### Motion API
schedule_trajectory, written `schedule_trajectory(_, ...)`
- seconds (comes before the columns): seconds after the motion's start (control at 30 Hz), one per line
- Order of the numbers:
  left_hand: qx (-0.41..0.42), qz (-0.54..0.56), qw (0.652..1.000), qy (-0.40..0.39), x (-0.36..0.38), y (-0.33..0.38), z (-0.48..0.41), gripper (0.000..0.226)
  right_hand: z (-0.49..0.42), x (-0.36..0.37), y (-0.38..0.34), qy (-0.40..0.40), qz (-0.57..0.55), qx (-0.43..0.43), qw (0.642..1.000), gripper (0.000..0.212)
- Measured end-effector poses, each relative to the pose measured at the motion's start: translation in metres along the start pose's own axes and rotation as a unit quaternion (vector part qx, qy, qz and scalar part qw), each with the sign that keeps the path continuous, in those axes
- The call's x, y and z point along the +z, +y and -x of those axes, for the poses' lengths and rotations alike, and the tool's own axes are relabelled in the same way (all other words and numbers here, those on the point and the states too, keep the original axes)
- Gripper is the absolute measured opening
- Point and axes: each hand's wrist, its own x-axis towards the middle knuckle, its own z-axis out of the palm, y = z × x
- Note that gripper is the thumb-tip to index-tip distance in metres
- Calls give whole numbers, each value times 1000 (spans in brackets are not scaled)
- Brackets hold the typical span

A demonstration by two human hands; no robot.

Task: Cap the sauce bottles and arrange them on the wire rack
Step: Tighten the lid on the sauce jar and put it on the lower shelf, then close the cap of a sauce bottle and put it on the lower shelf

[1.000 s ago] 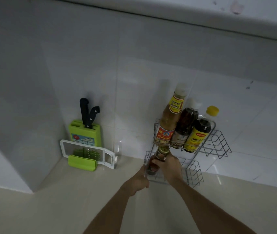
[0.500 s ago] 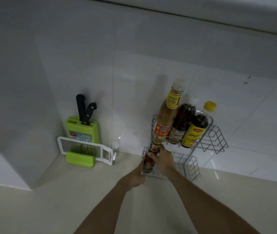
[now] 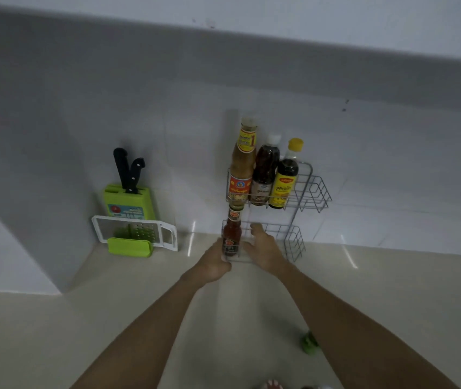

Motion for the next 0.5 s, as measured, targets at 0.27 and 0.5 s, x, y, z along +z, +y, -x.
schedule_trajectory(0.27,37,2,999,-2,39,-24,69,70,90,-37,35,60,-29,-67,996,40)
schedule_trajectory(0.5,84,-29,992,-90,77,-68,122,79,167,-44,61,79,-13,-164,983,18)
